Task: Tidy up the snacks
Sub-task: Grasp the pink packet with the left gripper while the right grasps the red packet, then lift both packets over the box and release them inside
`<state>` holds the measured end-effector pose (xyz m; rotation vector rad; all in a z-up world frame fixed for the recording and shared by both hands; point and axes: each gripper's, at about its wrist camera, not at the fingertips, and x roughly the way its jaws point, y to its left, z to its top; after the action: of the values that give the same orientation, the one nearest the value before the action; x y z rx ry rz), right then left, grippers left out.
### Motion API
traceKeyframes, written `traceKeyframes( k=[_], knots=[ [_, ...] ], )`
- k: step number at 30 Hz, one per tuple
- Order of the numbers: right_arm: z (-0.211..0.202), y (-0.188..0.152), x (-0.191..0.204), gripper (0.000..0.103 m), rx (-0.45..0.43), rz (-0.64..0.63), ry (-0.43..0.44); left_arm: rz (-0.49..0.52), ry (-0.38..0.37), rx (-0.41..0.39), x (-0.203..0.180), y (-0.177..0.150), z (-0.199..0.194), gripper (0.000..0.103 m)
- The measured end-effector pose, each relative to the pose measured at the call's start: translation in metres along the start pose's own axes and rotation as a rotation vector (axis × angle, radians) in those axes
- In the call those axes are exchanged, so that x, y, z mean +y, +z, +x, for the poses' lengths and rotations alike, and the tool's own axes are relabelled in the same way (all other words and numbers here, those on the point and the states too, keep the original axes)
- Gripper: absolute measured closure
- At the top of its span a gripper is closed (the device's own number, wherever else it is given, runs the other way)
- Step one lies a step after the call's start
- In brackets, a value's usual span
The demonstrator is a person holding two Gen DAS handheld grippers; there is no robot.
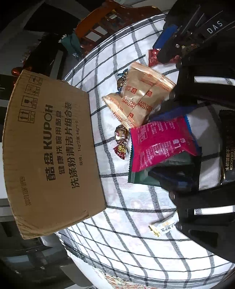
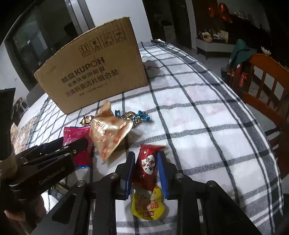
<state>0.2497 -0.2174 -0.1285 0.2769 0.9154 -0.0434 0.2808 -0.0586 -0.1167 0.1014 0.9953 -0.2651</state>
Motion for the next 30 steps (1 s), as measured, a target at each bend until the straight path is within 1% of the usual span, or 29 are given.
traceKeyframes(
  k=[4, 7, 12, 15, 21, 30],
  knots=[
    [-0.002, 0.001, -0.001, 0.077, -0.004, 0.002, 0.008, 0.003, -0.007, 0.004, -0.001, 0.0, -0.001, 0.062],
    [-0.006, 0.001, -0.001, 0.077, -0.012, 0.002, 0.01, -0.005, -0.018, 0.004, -0.001, -0.001, -0.005, 0.063],
    [-0.019, 0.003, 0.001, 0.078, -0.046, -0.009, 0.026, 0.0, -0.015, -0.023, 0.0, -0.006, -0.022, 0.064],
    [-0.029, 0.005, 0.005, 0.078, -0.071, -0.02, 0.044, -0.011, -0.035, -0.037, 0.001, -0.008, -0.034, 0.064],
    [-0.05, 0.012, 0.015, 0.078, -0.127, -0.062, 0.069, -0.014, -0.056, -0.088, 0.001, -0.007, -0.063, 0.064],
    [-0.078, 0.035, 0.023, 0.078, -0.179, -0.103, 0.109, 0.002, -0.042, -0.172, 0.003, 0.011, -0.108, 0.064]
  ],
)
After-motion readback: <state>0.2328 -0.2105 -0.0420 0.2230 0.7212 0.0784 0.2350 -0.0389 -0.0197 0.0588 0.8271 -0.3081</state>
